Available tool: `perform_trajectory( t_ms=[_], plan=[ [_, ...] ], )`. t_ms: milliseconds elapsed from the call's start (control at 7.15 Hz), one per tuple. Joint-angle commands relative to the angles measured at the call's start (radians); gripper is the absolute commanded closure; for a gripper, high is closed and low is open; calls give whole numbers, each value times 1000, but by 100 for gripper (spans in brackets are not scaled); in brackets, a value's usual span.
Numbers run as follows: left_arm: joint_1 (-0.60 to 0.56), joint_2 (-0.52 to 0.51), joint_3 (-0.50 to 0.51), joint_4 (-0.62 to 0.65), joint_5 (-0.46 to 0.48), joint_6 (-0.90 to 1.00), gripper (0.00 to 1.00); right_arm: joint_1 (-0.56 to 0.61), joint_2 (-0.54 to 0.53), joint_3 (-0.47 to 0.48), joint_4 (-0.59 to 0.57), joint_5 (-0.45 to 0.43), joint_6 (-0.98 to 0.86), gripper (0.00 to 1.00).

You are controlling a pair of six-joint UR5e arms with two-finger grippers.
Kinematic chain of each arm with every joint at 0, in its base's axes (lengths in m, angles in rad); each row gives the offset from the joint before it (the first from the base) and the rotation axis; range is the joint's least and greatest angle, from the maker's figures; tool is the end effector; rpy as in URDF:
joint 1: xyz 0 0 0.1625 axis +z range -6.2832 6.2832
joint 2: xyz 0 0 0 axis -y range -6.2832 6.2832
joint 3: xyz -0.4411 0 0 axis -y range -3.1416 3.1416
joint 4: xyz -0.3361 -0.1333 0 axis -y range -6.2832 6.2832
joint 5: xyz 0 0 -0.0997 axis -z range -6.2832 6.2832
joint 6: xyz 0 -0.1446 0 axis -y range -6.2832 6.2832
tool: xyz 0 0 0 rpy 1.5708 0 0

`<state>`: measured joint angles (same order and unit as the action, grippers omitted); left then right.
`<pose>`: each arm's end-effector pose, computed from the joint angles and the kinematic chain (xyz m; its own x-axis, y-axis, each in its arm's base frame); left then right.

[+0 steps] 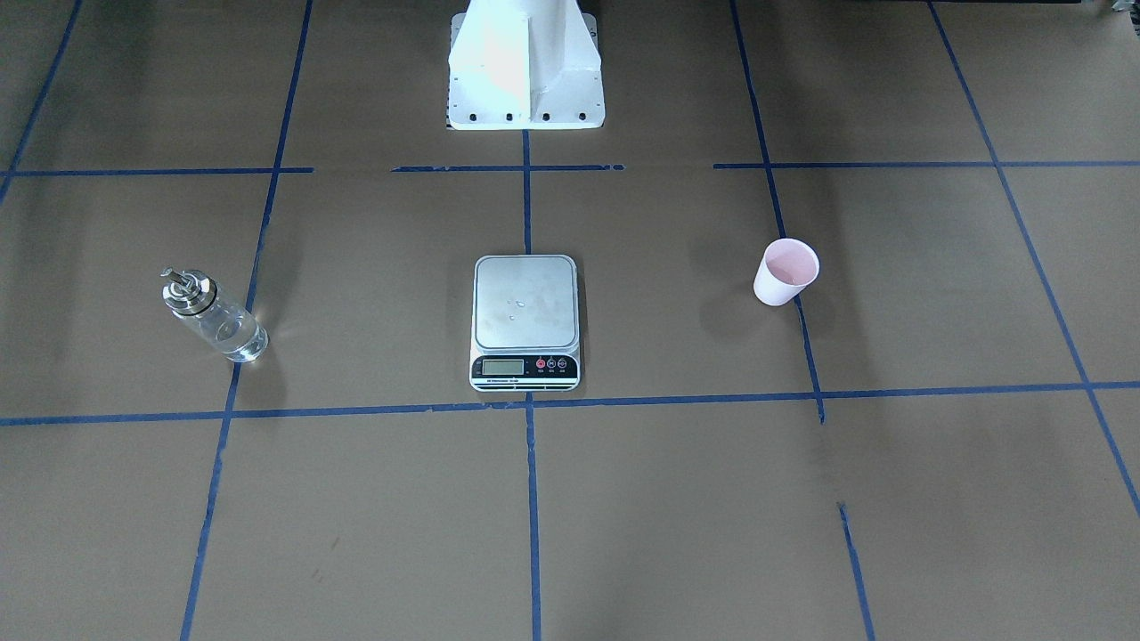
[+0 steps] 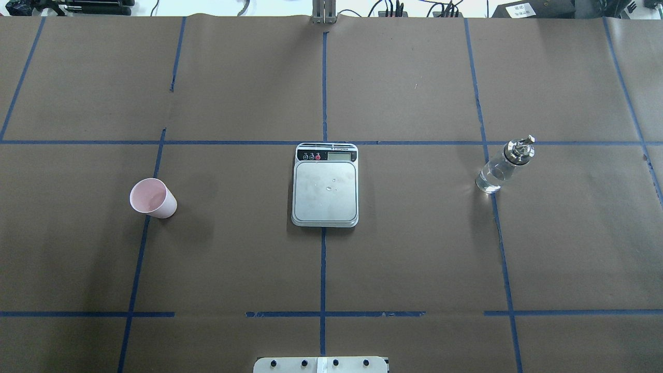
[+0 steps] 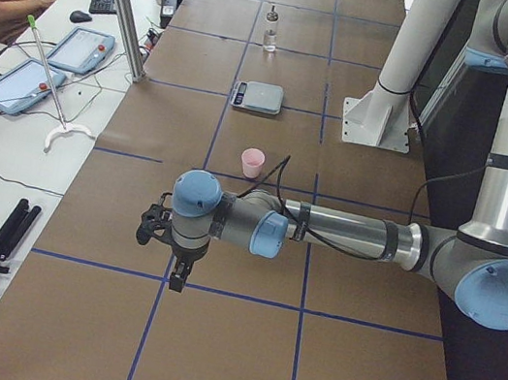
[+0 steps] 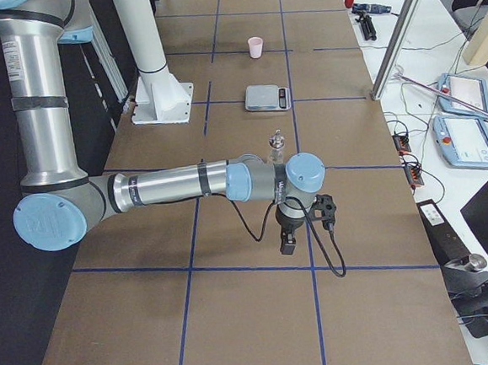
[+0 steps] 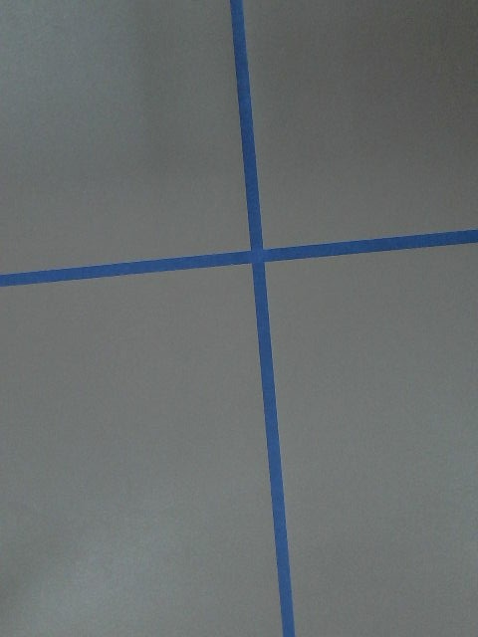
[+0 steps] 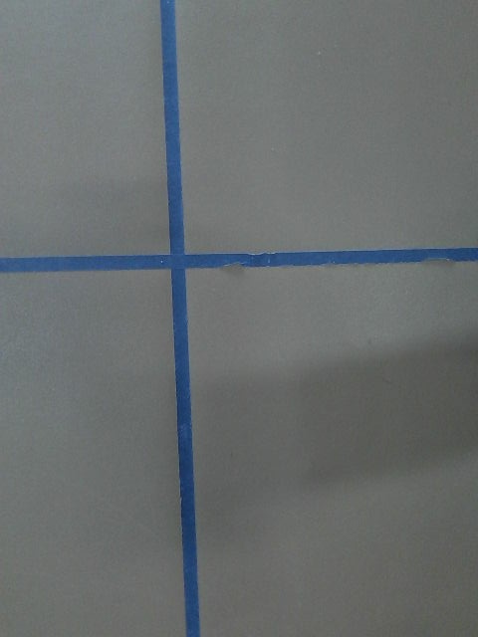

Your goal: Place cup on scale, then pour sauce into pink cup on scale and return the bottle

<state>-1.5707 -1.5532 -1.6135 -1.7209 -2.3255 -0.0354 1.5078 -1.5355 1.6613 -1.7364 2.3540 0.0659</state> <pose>-0.0342 -0.4448 0.6814 0.7280 0.0846 -0.6803 0.0257 0.9883 0.1503 0.0032 -0.4456 0.6675 0.7116 0.0491 0.7008 0.0161 0.9962 -0.0861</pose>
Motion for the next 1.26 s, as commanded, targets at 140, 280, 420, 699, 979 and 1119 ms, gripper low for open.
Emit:
perform_trajectory(
  t_ms=[140,280,420,699,979,1119],
  plan=[
    [1,-2,-22,0,0,0,0,0,5,0,0,1,1,0],
    [1,-14,-35,-3,1,-3,0,-1,14,5,0,2,3,0],
    [12,-46,-66,-5,2,-3,0,-1,17,21,0,13,5,0],
    [67,-149,-81,-35,2,-5,0,-3,29,26,1,13,5,0],
    [185,-127,-159,-124,5,-14,0,-6,75,29,1,8,24,0],
    [205,-128,-230,-123,8,-33,0,-30,86,29,-2,1,25,0]
  ],
)
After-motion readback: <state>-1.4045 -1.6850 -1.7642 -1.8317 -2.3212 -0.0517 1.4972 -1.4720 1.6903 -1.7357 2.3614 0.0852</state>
